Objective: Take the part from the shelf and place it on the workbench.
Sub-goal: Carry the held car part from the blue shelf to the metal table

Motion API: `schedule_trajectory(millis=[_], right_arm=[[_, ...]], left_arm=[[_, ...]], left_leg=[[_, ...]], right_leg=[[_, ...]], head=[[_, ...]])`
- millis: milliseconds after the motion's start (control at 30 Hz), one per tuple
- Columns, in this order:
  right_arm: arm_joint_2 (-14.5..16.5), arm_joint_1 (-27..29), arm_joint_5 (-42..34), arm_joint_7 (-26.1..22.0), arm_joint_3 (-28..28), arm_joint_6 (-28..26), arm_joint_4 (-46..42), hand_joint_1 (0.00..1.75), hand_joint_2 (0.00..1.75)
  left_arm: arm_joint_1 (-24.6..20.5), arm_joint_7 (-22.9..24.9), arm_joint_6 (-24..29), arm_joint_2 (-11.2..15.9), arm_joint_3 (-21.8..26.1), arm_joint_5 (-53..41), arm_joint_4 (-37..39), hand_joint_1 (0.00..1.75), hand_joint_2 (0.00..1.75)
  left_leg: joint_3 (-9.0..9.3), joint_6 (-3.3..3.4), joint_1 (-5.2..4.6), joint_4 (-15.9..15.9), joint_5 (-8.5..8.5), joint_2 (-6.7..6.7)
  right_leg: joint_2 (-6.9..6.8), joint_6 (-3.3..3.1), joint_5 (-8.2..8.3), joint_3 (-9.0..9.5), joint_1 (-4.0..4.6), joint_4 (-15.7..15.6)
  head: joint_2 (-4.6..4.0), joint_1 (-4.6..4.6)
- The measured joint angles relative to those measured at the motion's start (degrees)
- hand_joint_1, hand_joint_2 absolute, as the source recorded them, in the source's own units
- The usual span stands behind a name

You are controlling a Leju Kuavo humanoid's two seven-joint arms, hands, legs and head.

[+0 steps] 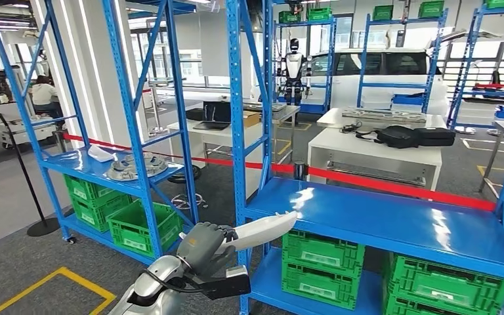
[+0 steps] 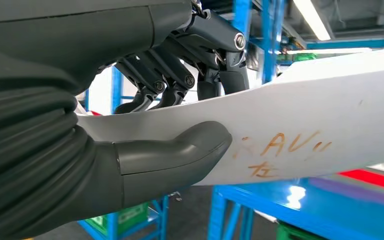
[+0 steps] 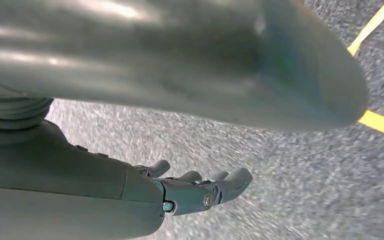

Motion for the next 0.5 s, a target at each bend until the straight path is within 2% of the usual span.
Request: schedule_trajectory(millis=[33,67,100,133,167,200,233,267,300,333,367,400,433,467,500], right_arm=[[-0.1,0.0,0.0,0.0,0.0,0.1,0.0,0.0,0.0],[-0.2,-0.1,-0.1,-0.1,0.0,0.2,0.0,0.0,0.0],[-0.2,-0.2,-0.1,-0.3,0.0,0.3,0.0,0.0,0.0],[-0.3,-0.2,-0.1,-0.6,0.0,0.4,0.0,0.0,0.0],[-0.3,-0.2,-0.1,-0.9,0.0,0.5,0.0,0.0,0.0],[-0.4,-0.2,-0.1,-1.3,0.0,0.6,0.0,0.0,0.0],[-0.6,-0.1,-0.1,-1.6,0.0,0.6,0.0,0.0,0.0],[-0.7,0.0,-0.1,-1.9,0.0,0.6,0.0,0.0,0.0],[-0.9,0.0,-0.1,-2.1,0.0,0.6,0.0,0.0,0.0],[-1.0,-0.1,-0.2,-2.4,0.0,0.6,0.0,0.0,0.0],[-1.1,-0.2,-0.3,-2.7,0.0,0.6,0.0,0.0,0.0],[-1.1,-0.3,-0.4,-2.9,0.0,0.6,0.0,0.0,0.0],[-1.2,-0.4,-0.5,-3.1,0.0,0.6,0.0,0.0,0.0],[-1.2,-0.5,-0.6,-3.2,0.0,0.6,0.0,0.0,0.0],[-1.2,-0.6,-0.7,-3.2,0.0,0.6,0.0,0.0,0.0]], left_arm=[[-0.1,0.1,-0.1,-0.1,0.0,-0.1,-0.2,1.75,1.75],[-0.1,0.3,-0.3,-0.1,0.0,-0.2,-0.3,1.75,1.75],[-0.2,0.4,-0.5,-0.1,0.0,-0.3,-0.4,1.75,1.75],[-0.3,0.5,-0.8,-0.1,0.0,-0.4,-0.6,1.75,1.75],[-0.5,0.5,-1.0,-0.2,0.0,-0.4,-0.7,1.75,1.75],[-0.6,0.5,-1.3,-0.3,0.0,-0.4,-0.9,1.75,1.75],[-0.8,0.4,-1.5,-0.5,0.0,-0.4,-0.9,1.75,1.75],[-0.8,0.3,-1.8,-0.6,0.0,-0.4,-1.0,1.75,1.75],[-0.7,0.2,-2.1,-0.7,0.0,-0.4,-1.0,1.75,1.75],[-0.7,0.0,-2.5,-0.7,0.0,-0.3,-1.0,1.75,1.75],[-0.7,-0.1,-2.7,-0.7,0.0,-0.3,-1.0,1.75,1.75],[-0.8,-0.2,-2.9,-0.7,0.0,-0.3,-1.0,1.75,1.75],[-0.9,-0.2,-2.9,-0.7,0.0,-0.3,-1.1,1.75,1.75],[-1.0,-0.2,-3.0,-0.7,0.0,-0.3,-1.1,1.75,1.75],[-1.1,-0.1,-3.0,-0.8,0.0,-0.3,-1.2,1.75,1.75]], left_leg=[[0.07,0.34,-0.24,-0.3,-0.15,-0.27],[-0.03,0.71,-0.19,-0.5,0.03,-1.14],[0.04,1.04,-0.11,-0.7,0.2,-1.88],[0.14,1.41,0.04,-0.9,0.39,-2.57],[0.25,1.76,0.24,-1.2,0.57,-3.23],[0.31,2.02,0.39,-1.3,0.69,-3.9],[0.29,2.2,0.41,-1.3,0.73,-4.62],[0.27,2.29,0.38,-1.3,0.73,-5.42],[0.27,2.32,0.35,-1.2,0.73,-6.25],[0.26,2.32,0.34,-1.1,0.73,-7.11],[0.26,2.26,0.38,-0.9,0.7,-7.98],[0.22,2.14,0.44,-0.7,0.64,-8.8],[0.07,1.9,0.44,-0.4,0.56,-9.59],[-0.16,1.57,0.43,-0.2,0.52,-10.33],[-0.44,1.2,0.43,0.0,0.55,-11.02]], right_leg=[[-0.68,0.32,-0.05,0.18,0.11,-0.1],[-1.34,0.62,-0.06,0.44,0.1,-0.3],[-1.15,0.95,-0.27,0.65,0.0,-0.3],[-0.01,1.22,-0.9,0.53,-0.13,0.4],[1.78,1.41,-2.16,-0.2,-0.22,2.2],[3.88,1.51,-3.92,-1.59,-0.28,5.3],[5.37,1.52,-5.8,-3.54,-0.24,9.3],[6.07,1.53,-7.19,-5.53,-0.15,13.2],[6.32,1.5,-7.58,-6.93,-0.06,15.7],[6.43,1.44,-6.81,-7.34,0.0,15.9],[6.63,1.37,-5.0,-6.54,-0.03,13.7],[7.34,1.34,-2.69,-4.84,-0.17,9.8],[8.84,1.37,-1.07,-3.07,-0.4,5.8],[10.04,1.35,-0.01,-1.73,-0.57,2.8],[10.9,1.27,0.31,-1.05,-0.64,1.1]], head=[[0.0,0.02],[0.01,0.04],[0.01,0.06],[0.01,0.07],[0.01,0.11],[0.01,0.15],[0.01,0.19],[0.01,0.22],[0.01,0.24],[0.01,0.26],[0.01,0.27],[0.01,0.3],[0.01,0.31],[0.01,0.32],[0.01,0.32]])
